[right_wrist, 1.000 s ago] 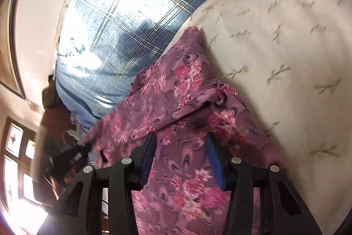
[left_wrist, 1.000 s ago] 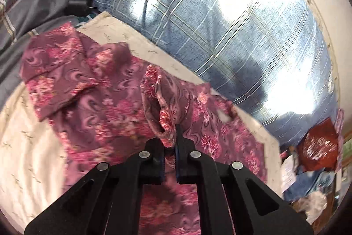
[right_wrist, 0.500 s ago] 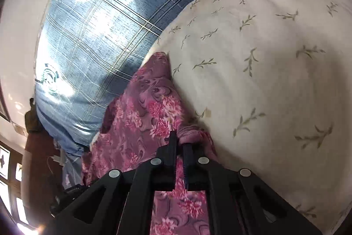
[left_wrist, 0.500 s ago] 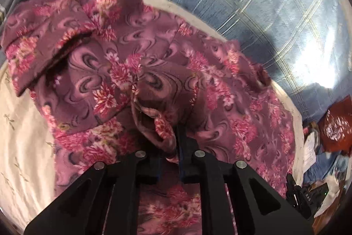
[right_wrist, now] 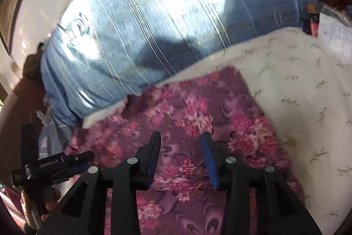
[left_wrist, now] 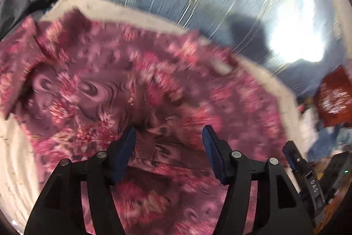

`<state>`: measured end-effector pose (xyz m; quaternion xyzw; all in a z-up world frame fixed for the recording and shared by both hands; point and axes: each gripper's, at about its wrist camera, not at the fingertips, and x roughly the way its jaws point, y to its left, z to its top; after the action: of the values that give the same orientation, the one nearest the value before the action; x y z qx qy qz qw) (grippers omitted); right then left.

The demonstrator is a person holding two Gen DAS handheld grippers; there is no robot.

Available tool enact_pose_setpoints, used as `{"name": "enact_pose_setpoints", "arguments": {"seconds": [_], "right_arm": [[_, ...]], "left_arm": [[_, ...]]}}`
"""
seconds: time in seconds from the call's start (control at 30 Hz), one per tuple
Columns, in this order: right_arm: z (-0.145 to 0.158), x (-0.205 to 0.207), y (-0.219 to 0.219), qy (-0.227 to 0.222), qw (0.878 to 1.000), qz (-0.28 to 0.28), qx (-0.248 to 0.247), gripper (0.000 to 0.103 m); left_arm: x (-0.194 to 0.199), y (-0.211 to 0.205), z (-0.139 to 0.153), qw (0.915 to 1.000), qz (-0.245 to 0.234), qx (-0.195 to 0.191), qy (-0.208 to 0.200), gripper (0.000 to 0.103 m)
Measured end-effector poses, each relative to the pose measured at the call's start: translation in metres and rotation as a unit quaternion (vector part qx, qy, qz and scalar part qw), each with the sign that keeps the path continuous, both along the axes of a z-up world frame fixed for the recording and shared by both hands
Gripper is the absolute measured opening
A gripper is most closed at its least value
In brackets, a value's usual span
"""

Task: Fold small clothes

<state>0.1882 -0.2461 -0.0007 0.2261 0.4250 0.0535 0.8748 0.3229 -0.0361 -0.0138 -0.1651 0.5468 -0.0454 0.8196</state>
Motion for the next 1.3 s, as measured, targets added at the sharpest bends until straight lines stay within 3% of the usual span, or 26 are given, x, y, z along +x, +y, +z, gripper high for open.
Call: {"name": "enact_pose_setpoints", "arguments": {"seconds": [0.07,0.1,0.3,0.47,0.63,0.8,0.9,1.0,1.2,1.27,1.3], "right_arm": [[-0.032,0.005,0.007,0.028,0.999,0.008,-0.02,0.04],[-0.032,-0.003,0.007,-0.014,0.999,0.009,-0.03,0.042],[-0.032,-0.008,0.007,-0.023,1.0,0.016,-0.014,0.046],[-0.033,-0.01,0.003,-0.026,1.0,0.014,-0.005,0.046],[-0.032,-0.009,0.004,-0.027,1.0,0.013,-0.005,0.046],[-0.032,-0.009,0.004,-0.026,1.0,0.013,-0.002,0.047],[-0.031,-0.007,0.005,-0.021,1.0,0.017,-0.004,0.049],[-0.03,-0.006,0.01,-0.023,0.999,0.025,-0.015,0.056],[-0.029,-0.006,0.014,-0.025,0.999,0.031,-0.025,0.059],[-0.029,-0.006,0.014,-0.025,0.999,0.031,-0.025,0.059],[-0.029,-0.006,0.015,-0.025,0.999,0.031,-0.024,0.059]], "left_arm": [[-0.001,-0.006,-0.004,0.9987,-0.003,0.04,-0.033,0.062],[-0.001,-0.008,-0.005,0.9981,-0.016,0.049,-0.034,0.063],[-0.007,0.008,0.008,0.9977,-0.045,0.028,-0.043,0.063],[-0.016,0.072,0.036,0.9975,-0.001,0.033,-0.063,0.063],[-0.016,0.155,0.05,0.995,0.09,-0.029,-0.033,0.063],[-0.024,0.202,0.045,0.9802,0.14,-0.139,-0.012,0.063],[-0.03,0.223,0.044,0.9784,0.163,-0.125,-0.018,0.063],[-0.032,0.246,0.031,0.9711,0.188,-0.147,-0.004,0.067],[-0.024,0.246,-0.009,0.9557,0.18,-0.23,0.038,0.067],[-0.019,0.237,-0.015,0.9554,0.168,-0.24,0.037,0.067],[-0.017,0.234,-0.015,0.9561,0.168,-0.238,0.033,0.06]]}}
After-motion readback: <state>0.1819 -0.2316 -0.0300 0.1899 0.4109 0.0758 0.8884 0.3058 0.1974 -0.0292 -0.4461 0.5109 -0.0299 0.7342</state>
